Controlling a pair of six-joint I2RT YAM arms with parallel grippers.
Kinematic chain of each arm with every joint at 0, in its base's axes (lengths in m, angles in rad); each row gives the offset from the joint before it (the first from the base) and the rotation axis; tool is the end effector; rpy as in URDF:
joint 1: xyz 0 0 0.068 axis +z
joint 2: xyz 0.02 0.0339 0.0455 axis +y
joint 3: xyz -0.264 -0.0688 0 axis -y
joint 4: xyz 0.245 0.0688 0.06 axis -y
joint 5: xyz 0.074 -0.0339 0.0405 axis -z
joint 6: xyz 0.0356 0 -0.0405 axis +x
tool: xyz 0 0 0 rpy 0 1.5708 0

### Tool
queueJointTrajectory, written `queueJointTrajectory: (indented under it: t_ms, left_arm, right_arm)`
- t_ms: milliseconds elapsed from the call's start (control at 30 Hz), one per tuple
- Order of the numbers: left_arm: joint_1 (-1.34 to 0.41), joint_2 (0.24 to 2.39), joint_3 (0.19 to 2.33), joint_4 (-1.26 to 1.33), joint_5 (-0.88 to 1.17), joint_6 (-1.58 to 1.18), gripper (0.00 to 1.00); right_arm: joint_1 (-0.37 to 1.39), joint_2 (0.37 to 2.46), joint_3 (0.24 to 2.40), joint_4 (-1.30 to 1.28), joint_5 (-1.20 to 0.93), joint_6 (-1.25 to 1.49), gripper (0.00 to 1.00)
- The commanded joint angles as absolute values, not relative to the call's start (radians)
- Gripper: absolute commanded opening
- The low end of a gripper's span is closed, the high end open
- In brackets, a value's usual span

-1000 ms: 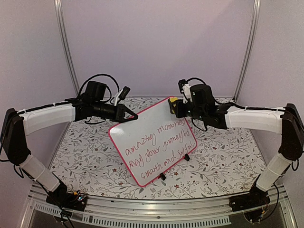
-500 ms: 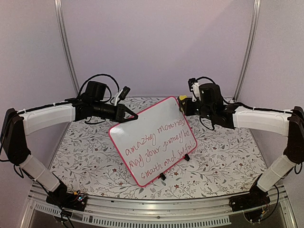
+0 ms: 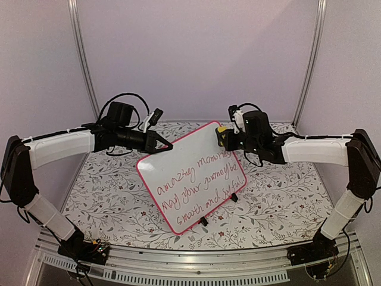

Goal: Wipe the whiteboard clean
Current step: Erase the whiteboard at the center of the board.

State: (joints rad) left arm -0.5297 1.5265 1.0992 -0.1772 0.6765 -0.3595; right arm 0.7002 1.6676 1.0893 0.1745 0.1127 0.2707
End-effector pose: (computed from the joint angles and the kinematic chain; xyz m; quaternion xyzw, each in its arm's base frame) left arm 0.2820 -0.1910 0.2725 0.2246 0.8192 -0.4538 0.2693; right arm 0.2963 0.2444 0.2496 -0.1472 0.8207 0.2151 0.5084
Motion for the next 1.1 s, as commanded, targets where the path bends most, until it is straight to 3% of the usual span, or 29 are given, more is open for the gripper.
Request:
queueJointTrajectory:
  t_ms: [0, 533, 767, 1067]
  left_arm:
    - [-0.542, 1.539, 1.094, -0.168, 0.690, -0.304, 0.00]
    - [-0.542, 1.531, 1.095, -0.169, 0.690, -0.304, 0.00]
    - [-0.542, 1.529, 1.094, -0.169, 0.686, -0.304, 0.00]
    - [-0.542, 1.526, 1.094, -0.167, 0.687, -0.305, 0.00]
  right_arm:
    - [0.706, 1.713, 1.103, 0.220, 0.040, 0.272, 0.23]
    - [0.848, 1.799, 1.166, 0.232, 0.011, 0.244, 0.24]
    - [0.885, 1.752, 1.194, 0.233, -0.111, 0.233, 0.25]
    - [0.805, 1.525, 1.184, 0.118, 0.280, 0.268, 0.24]
